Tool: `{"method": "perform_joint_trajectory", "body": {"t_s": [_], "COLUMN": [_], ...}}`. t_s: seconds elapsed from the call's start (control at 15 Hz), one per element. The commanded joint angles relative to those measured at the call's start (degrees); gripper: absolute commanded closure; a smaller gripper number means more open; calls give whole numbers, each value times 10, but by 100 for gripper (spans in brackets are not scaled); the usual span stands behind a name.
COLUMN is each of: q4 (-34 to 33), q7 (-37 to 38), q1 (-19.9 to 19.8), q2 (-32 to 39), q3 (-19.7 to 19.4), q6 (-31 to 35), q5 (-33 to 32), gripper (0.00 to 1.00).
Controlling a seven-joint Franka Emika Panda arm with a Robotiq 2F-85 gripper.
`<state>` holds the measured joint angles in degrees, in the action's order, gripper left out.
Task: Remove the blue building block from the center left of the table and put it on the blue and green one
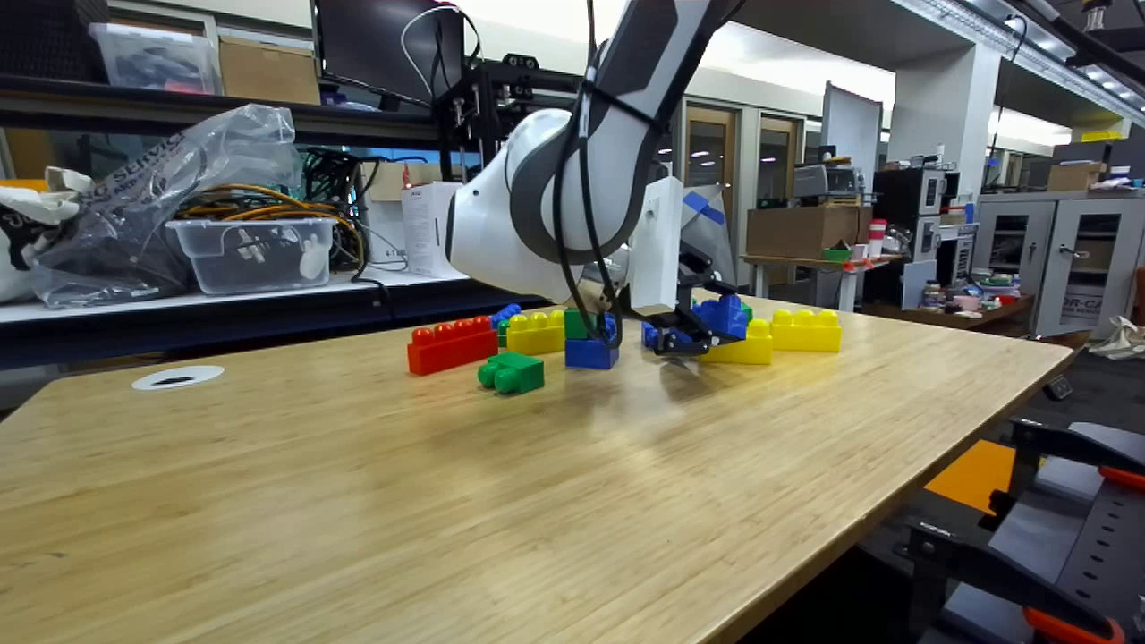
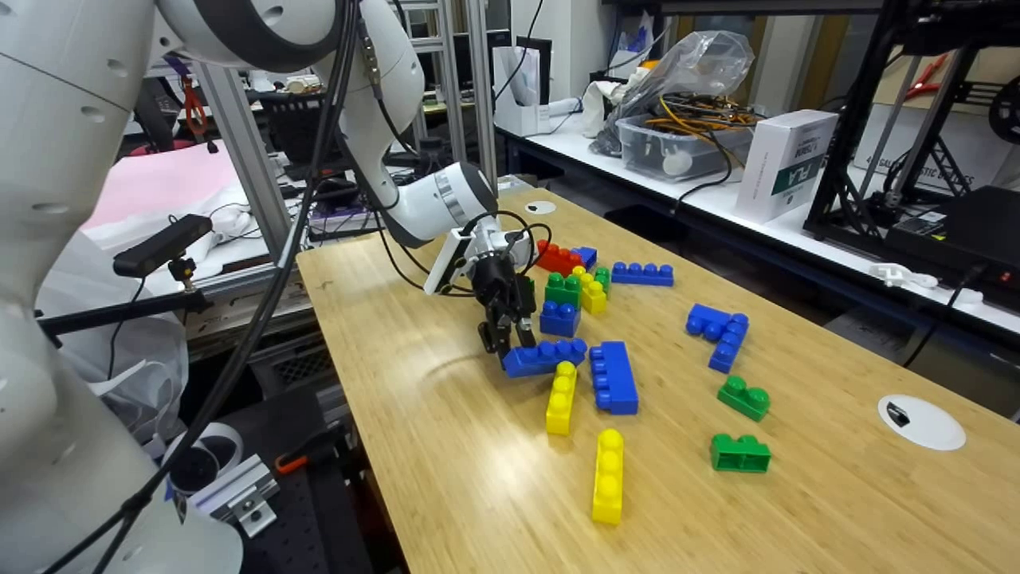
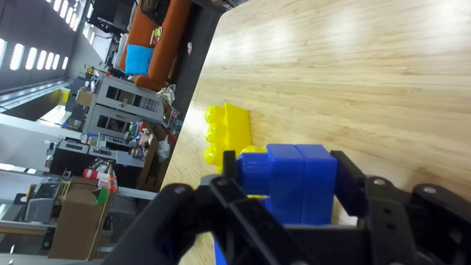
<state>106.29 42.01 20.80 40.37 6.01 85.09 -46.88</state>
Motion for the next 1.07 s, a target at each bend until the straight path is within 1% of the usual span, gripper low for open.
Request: {"method": "perform_joint_trajectory", "body": {"t_s": [0.0,0.67,1.0], "q4": [-32,-39,-47], "q7": [10,27,22], "q1": [6,-3,-2], "q2": [25,23,32], "q3": [-11,-9,-6], "q6": [-43,-142,-174], "q5": [1,20,31], "gripper": [62,62,62]}}
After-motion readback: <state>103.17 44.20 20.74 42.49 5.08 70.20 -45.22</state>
